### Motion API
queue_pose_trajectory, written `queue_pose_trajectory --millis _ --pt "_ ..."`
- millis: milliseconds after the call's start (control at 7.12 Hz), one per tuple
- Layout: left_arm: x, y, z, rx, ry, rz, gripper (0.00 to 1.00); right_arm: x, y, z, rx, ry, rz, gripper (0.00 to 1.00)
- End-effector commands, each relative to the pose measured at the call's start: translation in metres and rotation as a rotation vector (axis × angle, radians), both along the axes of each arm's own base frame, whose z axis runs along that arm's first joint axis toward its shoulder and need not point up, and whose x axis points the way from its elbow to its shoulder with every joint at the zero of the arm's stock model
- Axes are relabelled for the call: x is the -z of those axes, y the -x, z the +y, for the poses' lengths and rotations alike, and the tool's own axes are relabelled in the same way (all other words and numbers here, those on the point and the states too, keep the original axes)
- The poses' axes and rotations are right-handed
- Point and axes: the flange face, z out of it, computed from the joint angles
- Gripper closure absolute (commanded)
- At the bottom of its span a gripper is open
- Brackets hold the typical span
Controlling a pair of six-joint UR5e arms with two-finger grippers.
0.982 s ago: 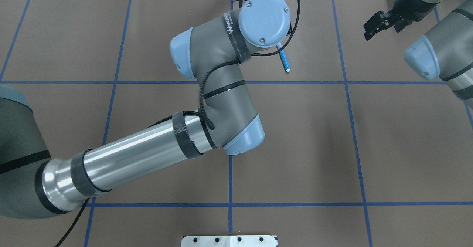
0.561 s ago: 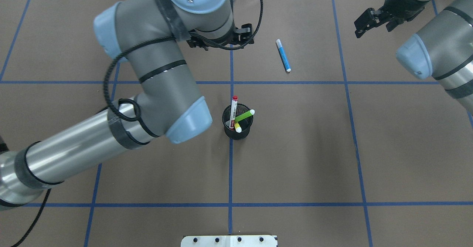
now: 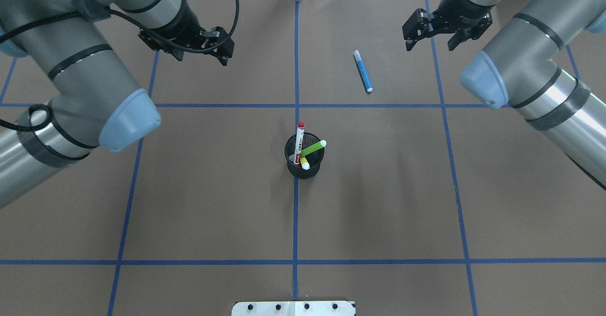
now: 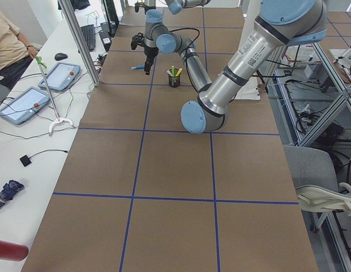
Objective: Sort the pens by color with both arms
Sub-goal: 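Withdraw the left arm while the right gripper moves toward the pen cup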
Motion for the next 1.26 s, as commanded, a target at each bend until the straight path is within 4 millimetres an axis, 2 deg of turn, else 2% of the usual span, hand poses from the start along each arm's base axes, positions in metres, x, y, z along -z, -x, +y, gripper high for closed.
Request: queue_pose_trajectory --millis 0,140,281,421,702,842,982,1123 --pt "-0.051 0.034 -0.001 -0.072 -0.027 -0.039 0.04 0.047 0.054 0.014 0.001 0.08 -0.017 0.02" --pt "-0.073 0.053 -0.007 -0.121 -0.049 -0.055 0.04 0.068 0.087 0.021 0.014 0.122 -0.012 0.02" --pt "-0.093 0.076 -0.014 -0.162 -0.035 -0.079 0.02 0.088 0.112 0.025 0.021 0.143 -0.013 0.02" --pt "-0.102 0.1 -0.023 -0.215 -0.048 -0.124 0.01 0.111 0.139 0.033 0.043 0.167 0.013 0.02" --pt "-0.111 0.125 -0.03 -0.24 -0.062 -0.132 0.01 0.149 0.182 0.056 0.067 0.202 0.068 0.03" --pt "-0.112 0.125 -0.031 -0.238 -0.06 -0.132 0.01 0.149 0.217 0.071 0.071 0.191 0.112 0.04" --pt "-0.112 0.125 -0.03 -0.238 -0.059 -0.131 0.01 0.146 0.229 0.081 0.077 0.175 0.133 0.1" --pt "-0.112 0.126 -0.03 -0.237 -0.06 -0.13 0.01 0.143 0.239 0.089 0.093 0.178 0.139 0.26"
